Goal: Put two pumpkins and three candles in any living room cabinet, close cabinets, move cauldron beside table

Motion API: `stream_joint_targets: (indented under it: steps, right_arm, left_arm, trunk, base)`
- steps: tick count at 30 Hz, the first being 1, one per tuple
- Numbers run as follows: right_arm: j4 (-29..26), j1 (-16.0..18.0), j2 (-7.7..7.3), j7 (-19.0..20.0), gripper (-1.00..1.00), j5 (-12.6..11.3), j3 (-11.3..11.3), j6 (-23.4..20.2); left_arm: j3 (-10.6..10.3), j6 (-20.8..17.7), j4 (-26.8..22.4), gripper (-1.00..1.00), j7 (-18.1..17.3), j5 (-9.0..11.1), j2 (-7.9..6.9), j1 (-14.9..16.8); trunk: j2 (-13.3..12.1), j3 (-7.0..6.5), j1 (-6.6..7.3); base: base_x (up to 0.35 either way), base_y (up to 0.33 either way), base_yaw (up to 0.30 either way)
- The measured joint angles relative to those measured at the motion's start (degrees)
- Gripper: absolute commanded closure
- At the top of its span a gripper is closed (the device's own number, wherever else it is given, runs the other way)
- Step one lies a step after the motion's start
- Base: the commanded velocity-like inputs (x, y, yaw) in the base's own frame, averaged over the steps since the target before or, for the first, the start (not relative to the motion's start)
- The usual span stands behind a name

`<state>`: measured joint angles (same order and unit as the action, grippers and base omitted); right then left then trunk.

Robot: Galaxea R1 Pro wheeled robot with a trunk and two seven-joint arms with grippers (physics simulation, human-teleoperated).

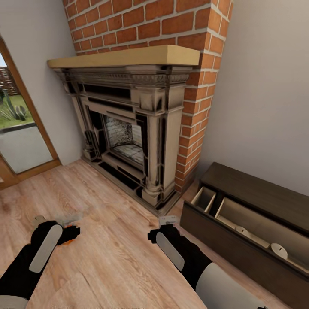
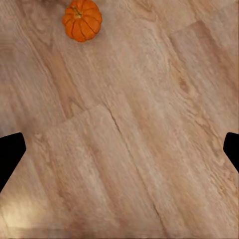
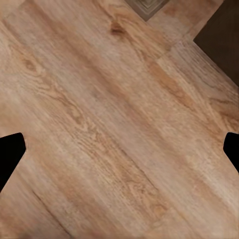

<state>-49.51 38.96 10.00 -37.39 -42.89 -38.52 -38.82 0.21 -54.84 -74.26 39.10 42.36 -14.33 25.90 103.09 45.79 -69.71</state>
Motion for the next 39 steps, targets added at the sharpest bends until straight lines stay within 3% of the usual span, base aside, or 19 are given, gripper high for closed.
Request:
stream_joint_targets:
  steps: [2, 4, 6, 8, 10, 15, 18, 21, 24, 29, 39]
  right_arm:
    - [0.0, 0.0, 0.00, 0.4, -1.00, -0.3, -0.1, 0.8]
    - [0.0, 0.0, 0.00, 0.7, -1.00, -0.4, -0.1, 1.6]
    - [0.2, 0.0, 0.00, 0.6, -1.00, -0.2, -0.3, 1.9]
    - [0.5, -0.2, -0.03, 0.6, -1.00, 0.0, -0.4, 2.6]
    - [0.7, -0.8, -0.32, 0.5, -1.00, 0.0, -0.7, 5.8]
    - [0.8, -7.8, -0.53, 0.5, -1.00, 0.1, -0.9, 12.8]
    - [0.9, -12.8, -0.56, 0.6, -1.00, 0.0, -1.5, 19.2]
    - [3.2, -14.0, -0.49, 0.7, -1.00, 0.1, -2.9, 22.2]
    - [7.6, -14.4, -0.48, 0.8, -1.00, 0.1, -4.9, 26.2]
    - [10.6, -14.5, -0.52, 0.8, -1.00, 0.1, -7.7, 29.8]
    - [10.9, -14.5, -0.49, 0.9, -1.00, 0.1, -8.1, 30.3]
  left_arm:
    - [1.2, 1.5, 7.4, -1.00, -0.3, -0.1, -1.83, 0.0]
    - [1.4, 7.3, 16.8, -1.00, -1.6, 0.0, -3.75, 0.0]
    - [0.5, 12.6, 21.8, -1.00, -3.9, 0.0, -4.52, 0.0]
    - [-1.2, 15.5, 24.3, -1.00, -6.0, 0.0, -4.80, 0.0]
    - [-4.6, 20.3, 29.5, -1.00, -8.1, -0.1, -4.94, 0.0]
    - [-11.1, 32.6, 41.1, -1.00, -11.1, 0.1, -4.76, 0.0]
    - [-13.9, 39.7, 49.8, -1.00, -20.3, 0.0, -4.99, 0.0]
    - [-14.5, 42.5, 53.8, -1.00, -25.7, -0.1, -5.04, 0.0]
    - [-15.1, 43.7, 56.4, -1.00, -28.1, -0.2, -4.97, 0.0]
    - [-15.4, 46.0, 57.3, -1.00, -28.9, -0.1, -5.10, 0.0]
    - [-15.6, 47.2, 57.4, -1.00, -29.0, 0.0, -5.18, 0.0]
  trunk:
    - [0.0, 0.05, 0.00]
    - [0.0, 0.09, 0.00]
    - [0.0, 0.13, 0.00]
    - [0.0, 0.17, 0.00]
    - [0.0, 0.23, 0.00]
    - [0.0, 0.34, 0.00]
    - [0.0, 0.40, 0.01]
    - [0.0, 0.46, 0.02]
    - [0.0, 0.48, 0.03]
    - [0.0, 0.48, 0.03]
    - [0.0, 0.48, 0.03]
  base:
    - [0.000, 0.000, 0.282]
    - [0.000, 0.000, 0.282]
    - [0.000, 0.000, 0.282]
    - [0.000, 0.000, 0.281]
    - [0.000, 0.000, 0.281]
    - [0.010, 0.000, 0.282]
    - [0.100, 0.002, 0.282]
    - [0.177, 0.063, 0.282]
    - [0.239, 0.134, 0.282]
    - [0.260, 0.162, 0.282]
    - [0.248, 0.199, 0.281]
